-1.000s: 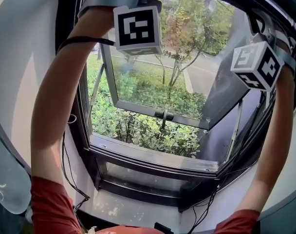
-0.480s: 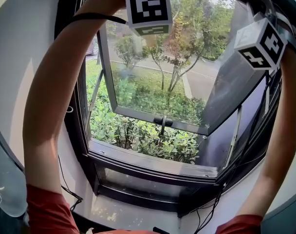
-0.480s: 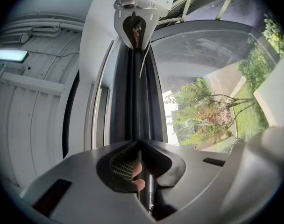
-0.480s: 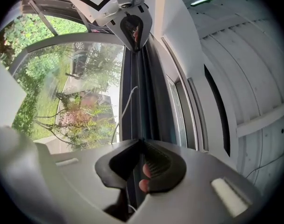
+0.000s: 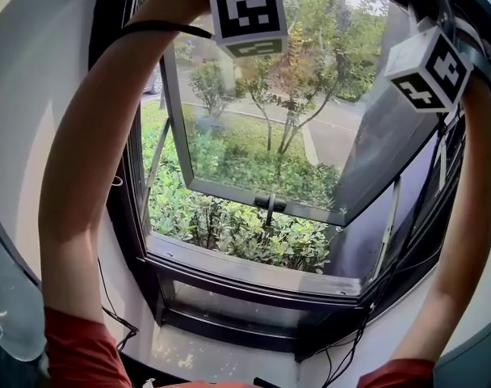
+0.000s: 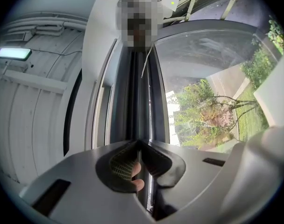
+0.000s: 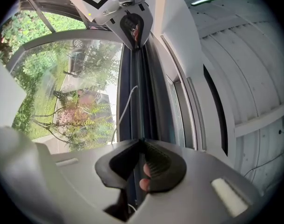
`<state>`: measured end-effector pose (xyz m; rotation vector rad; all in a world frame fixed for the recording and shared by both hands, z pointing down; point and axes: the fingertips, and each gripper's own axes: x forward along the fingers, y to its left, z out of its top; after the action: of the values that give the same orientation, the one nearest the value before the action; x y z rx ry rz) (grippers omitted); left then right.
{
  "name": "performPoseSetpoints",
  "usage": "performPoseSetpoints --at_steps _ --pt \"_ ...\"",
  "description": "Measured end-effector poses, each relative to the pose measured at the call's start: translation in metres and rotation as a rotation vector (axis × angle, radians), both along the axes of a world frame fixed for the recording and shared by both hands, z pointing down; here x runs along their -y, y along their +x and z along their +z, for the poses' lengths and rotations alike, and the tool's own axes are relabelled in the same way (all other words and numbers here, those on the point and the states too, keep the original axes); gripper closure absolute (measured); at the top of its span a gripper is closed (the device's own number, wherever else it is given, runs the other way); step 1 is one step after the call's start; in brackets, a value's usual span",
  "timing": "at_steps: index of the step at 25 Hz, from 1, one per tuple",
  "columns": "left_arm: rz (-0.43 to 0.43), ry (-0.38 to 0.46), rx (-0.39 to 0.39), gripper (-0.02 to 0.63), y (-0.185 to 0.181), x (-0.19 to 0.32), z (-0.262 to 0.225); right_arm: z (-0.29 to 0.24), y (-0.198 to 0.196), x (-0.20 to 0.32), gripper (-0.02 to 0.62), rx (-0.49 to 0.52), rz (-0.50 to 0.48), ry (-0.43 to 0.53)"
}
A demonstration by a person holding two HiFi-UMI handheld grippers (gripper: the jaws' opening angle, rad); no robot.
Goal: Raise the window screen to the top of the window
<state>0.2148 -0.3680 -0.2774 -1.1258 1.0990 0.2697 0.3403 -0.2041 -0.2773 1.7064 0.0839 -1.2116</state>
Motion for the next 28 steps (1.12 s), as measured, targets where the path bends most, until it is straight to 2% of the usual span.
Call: performPoseSetpoints --at_steps 5,8,11,14,17,20,24,28 --pt "0.057 -0.023 0.022 0.572 0.003 -0.008 0.015 0.005 -0.002 -0.001 0.541 -0.003 -0.031 0.010" --pt "0.137 -0.006 0.007 0.571 0.005 -0.022 0.028 0.017 -0.005 0.001 0.514 0.017 -0.071 0.011" --pt "0.220 -0.045 0.015 0.571 0.010 -0.028 0.042 0.033 -0.007 0.003 0.514 0.019 -0.103 0.009" --pt "0.328 -0.136 0.008 0.571 0.011 -0.027 0.062 0.058 -0.005 0.002 0.514 0.050 -0.150 0.017" --pt "0.446 -0.235 -0.008 0.569 0.006 -0.025 0.091 0.086 -0.005 -0.001 0.514 0.093 -0.236 0.041" --pt "0.568 -0.287 -0.074 0.569 -0.006 -0.025 0.119 0.112 -0.007 -0.001 0.514 0.115 -0.317 0.056" --pt "0.733 -0.418 -0.140 0.569 -0.012 -0.018 0.161 0.148 -0.006 0.005 0.514 0.145 -0.361 0.059" --pt "0.822 -0.502 -0.181 0.569 -0.017 -0.012 0.204 0.184 -0.013 0.002 0.514 0.189 -0.449 0.082"
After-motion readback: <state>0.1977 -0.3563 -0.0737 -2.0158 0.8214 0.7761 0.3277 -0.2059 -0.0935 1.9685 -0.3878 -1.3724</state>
